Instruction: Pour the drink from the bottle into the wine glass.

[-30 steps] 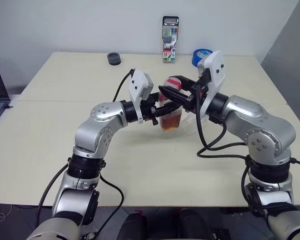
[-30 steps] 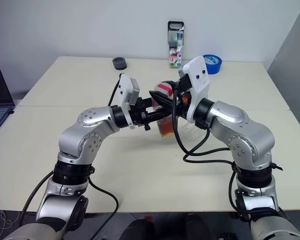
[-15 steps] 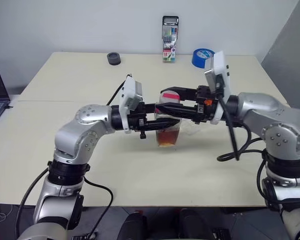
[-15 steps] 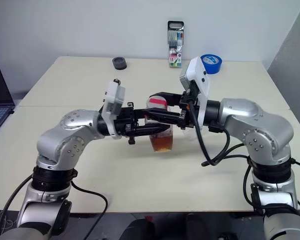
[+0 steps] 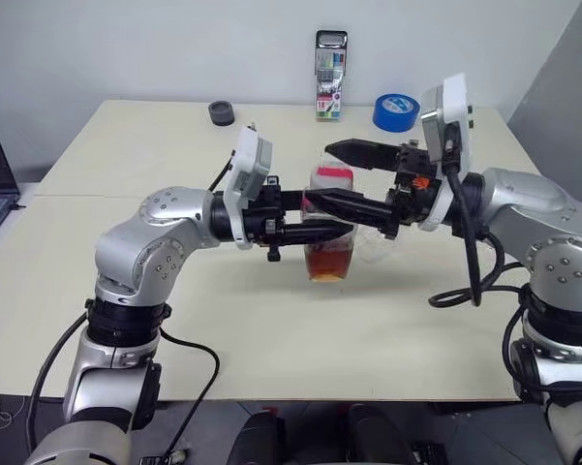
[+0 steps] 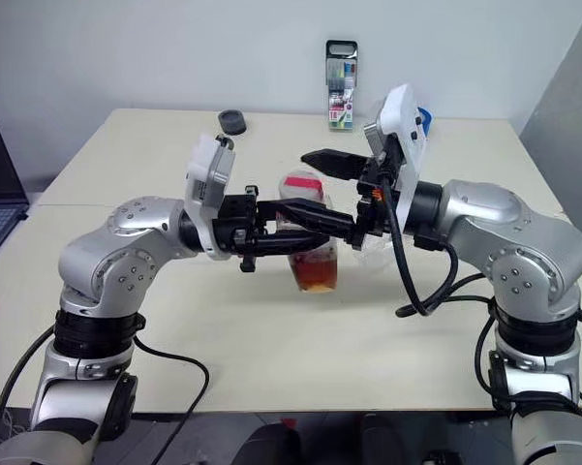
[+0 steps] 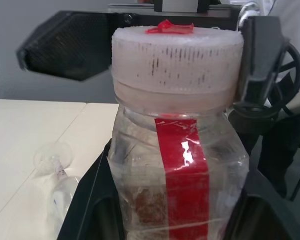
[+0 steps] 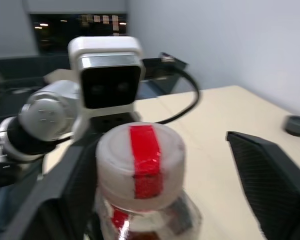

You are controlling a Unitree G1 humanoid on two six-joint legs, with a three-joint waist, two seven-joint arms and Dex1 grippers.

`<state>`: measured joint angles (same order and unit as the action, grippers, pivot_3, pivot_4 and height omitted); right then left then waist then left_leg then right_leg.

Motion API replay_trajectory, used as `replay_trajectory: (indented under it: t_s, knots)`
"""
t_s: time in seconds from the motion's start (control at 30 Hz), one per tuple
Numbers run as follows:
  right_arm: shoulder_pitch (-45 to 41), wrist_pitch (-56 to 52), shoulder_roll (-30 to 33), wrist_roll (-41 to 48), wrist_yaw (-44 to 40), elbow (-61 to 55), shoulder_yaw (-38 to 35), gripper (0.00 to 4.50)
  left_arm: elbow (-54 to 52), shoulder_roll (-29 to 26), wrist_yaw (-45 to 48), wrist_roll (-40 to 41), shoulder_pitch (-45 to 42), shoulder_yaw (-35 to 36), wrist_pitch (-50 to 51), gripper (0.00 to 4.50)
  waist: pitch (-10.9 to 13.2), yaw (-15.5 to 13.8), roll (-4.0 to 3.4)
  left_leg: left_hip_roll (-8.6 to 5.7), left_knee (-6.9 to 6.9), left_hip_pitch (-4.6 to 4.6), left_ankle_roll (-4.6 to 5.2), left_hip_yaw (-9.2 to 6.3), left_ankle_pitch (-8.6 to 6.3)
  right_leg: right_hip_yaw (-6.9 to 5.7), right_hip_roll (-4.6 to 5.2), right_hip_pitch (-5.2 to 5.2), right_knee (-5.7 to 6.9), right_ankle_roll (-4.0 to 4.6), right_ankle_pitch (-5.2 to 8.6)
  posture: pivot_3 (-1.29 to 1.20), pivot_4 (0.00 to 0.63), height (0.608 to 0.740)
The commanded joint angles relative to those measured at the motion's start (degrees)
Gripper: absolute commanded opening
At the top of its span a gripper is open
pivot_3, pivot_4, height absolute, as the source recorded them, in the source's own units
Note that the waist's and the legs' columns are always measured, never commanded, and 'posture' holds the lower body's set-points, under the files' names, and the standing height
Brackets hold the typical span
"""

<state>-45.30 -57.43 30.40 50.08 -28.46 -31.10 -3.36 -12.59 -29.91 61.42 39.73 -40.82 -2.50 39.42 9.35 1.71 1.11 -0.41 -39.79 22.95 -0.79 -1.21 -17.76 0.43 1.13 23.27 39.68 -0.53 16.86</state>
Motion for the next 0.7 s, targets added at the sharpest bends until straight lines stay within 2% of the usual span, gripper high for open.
replay_trajectory:
  t_s: [0.03, 0.23, 0.4, 0.5, 0.7]
  knots:
    - [0.8, -0.6, -0.2, -2.9, 7.6, -4.7, -1.4, 4.47, -0.3, 0.8, -1.8, -1.2, -0.6, 0.9, -2.7, 1.78, 0.0, 0.0, 0.0, 0.0, 0.0, 0.0, 0.0, 0.0, 0.0, 0.0, 0.0, 0.0, 0.0, 0.0, 0.0, 0.0, 0.15, 0.74]
    - [0.7, -2.3, -6.1, -4.2, 17.7, -6.9, 0.5, 4.47, 2.2, 1.6, -2.1, -5.5, -0.4, -1.2, -6.7, 1.78, 0.0, 0.0, 0.0, 0.0, 0.0, -0.02, -0.06, 0.01, 0.03, 0.01, -0.01, 0.01, 0.04, 0.0, 0.0, 0.0, 0.15, 0.74]
    - [0.0, -2.5, -7.2, -4.4, 19.1, -6.3, 0.9, 4.47, 3.7, 2.0, -1.3, -6.7, -1.3, -1.8, -8.3, 1.78, 0.0, 0.0, 0.0, -0.02, -0.01, 0.01, -0.18, 0.02, 0.1, 0.0, 0.0, 0.01, -0.01, 0.0, 0.0, 0.0, 0.15, 0.74]
    - [-0.3, -2.5, -7.5, -3.6, 18.9, -5.9, 0.8, 3.91, 4.6, 2.2, -1.0, -7.2, -1.8, -1.9, -8.9, 1.78, 0.0, 0.0, 0.0, -0.02, 0.01, 0.01, -0.17, 0.02, 0.1, 0.0, -0.01, 0.01, -0.01, 0.0, 0.0, 0.0, 0.15, 0.74]
    - [-0.2, -2.8, -7.2, -1.8, 18.4, -5.8, 0.0, 1.87, 5.5, 2.2, -0.9, -7.7, -2.1, -1.5, -9.2, 1.78, 0.0, 0.0, 0.0, -0.02, 0.01, 0.0, 0.0, 0.01, 0.0, 0.0, -0.01, 0.01, 0.0, 0.0, 0.0, 0.0, 0.15, 0.74]
